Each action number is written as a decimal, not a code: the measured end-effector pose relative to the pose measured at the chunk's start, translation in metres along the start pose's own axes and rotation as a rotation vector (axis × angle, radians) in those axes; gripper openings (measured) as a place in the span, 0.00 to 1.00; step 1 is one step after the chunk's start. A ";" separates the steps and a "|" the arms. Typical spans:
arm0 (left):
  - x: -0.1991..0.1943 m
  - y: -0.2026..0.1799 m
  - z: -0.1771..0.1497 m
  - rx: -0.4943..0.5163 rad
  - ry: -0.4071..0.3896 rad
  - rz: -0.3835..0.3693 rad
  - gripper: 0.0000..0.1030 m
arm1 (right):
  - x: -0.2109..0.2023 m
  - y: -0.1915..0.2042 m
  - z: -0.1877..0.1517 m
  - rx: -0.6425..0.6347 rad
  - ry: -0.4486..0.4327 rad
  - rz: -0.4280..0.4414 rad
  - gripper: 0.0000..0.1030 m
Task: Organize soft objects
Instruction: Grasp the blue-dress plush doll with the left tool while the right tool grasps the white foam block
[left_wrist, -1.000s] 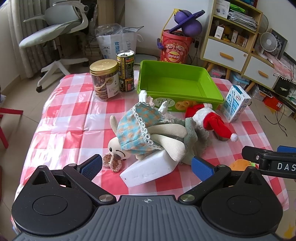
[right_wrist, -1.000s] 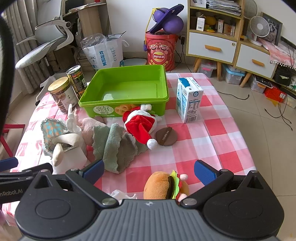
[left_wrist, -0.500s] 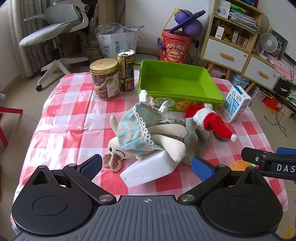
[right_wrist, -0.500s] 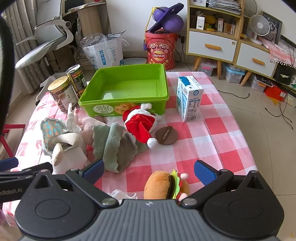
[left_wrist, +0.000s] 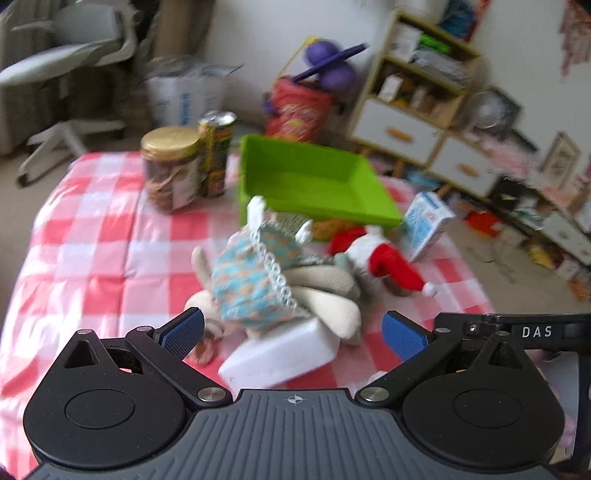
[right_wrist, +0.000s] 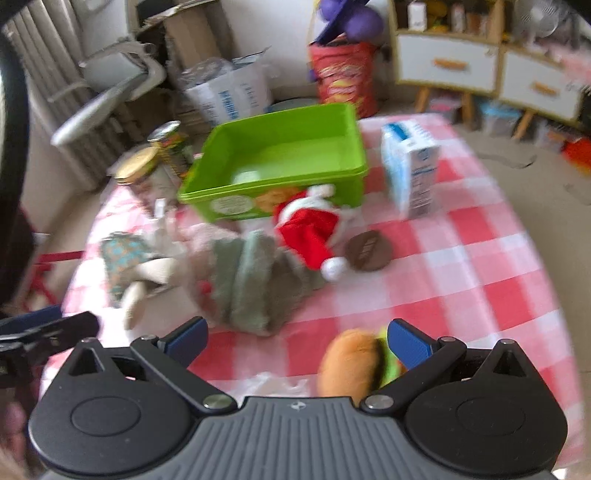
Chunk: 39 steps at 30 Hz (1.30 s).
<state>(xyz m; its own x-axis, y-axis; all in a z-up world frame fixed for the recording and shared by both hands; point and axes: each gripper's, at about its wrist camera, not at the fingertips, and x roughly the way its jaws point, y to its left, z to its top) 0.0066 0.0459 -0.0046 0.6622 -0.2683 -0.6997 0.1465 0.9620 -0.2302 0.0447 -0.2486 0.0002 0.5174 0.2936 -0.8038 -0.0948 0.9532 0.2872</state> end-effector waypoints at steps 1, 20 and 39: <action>0.001 0.004 -0.001 0.018 -0.021 -0.010 0.95 | 0.002 -0.001 -0.001 0.013 0.006 0.048 0.78; 0.042 0.066 0.005 -0.113 -0.015 -0.141 0.78 | 0.051 0.067 -0.021 -0.153 -0.033 0.321 0.75; 0.048 0.066 0.007 -0.177 -0.049 -0.091 0.00 | 0.070 0.070 -0.021 -0.139 -0.017 0.365 0.15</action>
<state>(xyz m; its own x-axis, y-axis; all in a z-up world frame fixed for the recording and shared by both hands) 0.0530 0.0972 -0.0492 0.6877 -0.3464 -0.6381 0.0787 0.9092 -0.4088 0.0567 -0.1603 -0.0464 0.4424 0.6154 -0.6524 -0.3889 0.7871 0.4787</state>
